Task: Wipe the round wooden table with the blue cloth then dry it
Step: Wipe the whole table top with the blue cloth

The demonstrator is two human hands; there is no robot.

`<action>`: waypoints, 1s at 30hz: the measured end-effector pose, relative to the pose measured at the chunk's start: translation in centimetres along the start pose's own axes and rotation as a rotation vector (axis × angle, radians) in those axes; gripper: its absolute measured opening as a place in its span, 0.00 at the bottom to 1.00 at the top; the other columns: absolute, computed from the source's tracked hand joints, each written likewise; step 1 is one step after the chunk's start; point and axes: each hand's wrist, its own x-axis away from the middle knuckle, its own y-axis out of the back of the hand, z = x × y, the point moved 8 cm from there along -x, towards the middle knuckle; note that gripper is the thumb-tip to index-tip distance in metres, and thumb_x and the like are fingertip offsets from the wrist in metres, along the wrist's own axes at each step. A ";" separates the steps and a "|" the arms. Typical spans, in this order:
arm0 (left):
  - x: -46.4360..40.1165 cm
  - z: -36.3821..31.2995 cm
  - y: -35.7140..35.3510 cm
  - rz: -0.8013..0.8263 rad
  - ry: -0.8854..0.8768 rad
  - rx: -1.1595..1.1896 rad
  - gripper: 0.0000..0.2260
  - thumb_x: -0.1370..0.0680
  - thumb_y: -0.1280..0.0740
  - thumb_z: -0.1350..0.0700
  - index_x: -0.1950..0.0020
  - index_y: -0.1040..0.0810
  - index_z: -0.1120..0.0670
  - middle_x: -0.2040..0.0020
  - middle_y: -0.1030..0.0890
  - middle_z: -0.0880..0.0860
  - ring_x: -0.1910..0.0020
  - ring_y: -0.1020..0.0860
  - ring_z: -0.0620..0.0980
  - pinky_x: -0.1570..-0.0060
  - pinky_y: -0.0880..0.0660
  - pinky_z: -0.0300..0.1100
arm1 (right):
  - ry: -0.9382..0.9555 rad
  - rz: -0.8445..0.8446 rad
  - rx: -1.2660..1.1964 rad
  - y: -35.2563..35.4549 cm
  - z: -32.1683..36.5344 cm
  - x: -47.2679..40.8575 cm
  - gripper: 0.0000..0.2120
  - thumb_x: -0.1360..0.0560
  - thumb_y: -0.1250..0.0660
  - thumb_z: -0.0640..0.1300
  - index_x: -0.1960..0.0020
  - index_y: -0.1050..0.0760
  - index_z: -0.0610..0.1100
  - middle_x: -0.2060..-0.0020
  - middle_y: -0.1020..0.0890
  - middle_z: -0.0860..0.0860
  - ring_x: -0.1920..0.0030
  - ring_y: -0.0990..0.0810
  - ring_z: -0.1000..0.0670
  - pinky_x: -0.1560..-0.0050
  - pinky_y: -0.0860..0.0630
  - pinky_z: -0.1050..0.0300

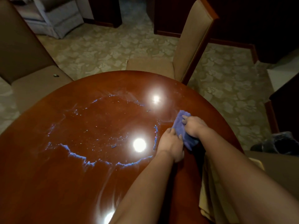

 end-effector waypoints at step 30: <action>6.4 1.0 -2.7 0.116 0.042 0.062 0.18 0.22 0.37 0.49 0.35 0.24 0.54 0.31 0.30 0.56 0.36 0.29 0.55 0.32 0.40 0.44 | 0.053 0.005 -0.110 -5.4 2.0 5.2 0.22 0.17 0.50 0.41 0.23 0.40 0.44 0.23 0.45 0.48 0.25 0.40 0.44 0.27 0.41 0.49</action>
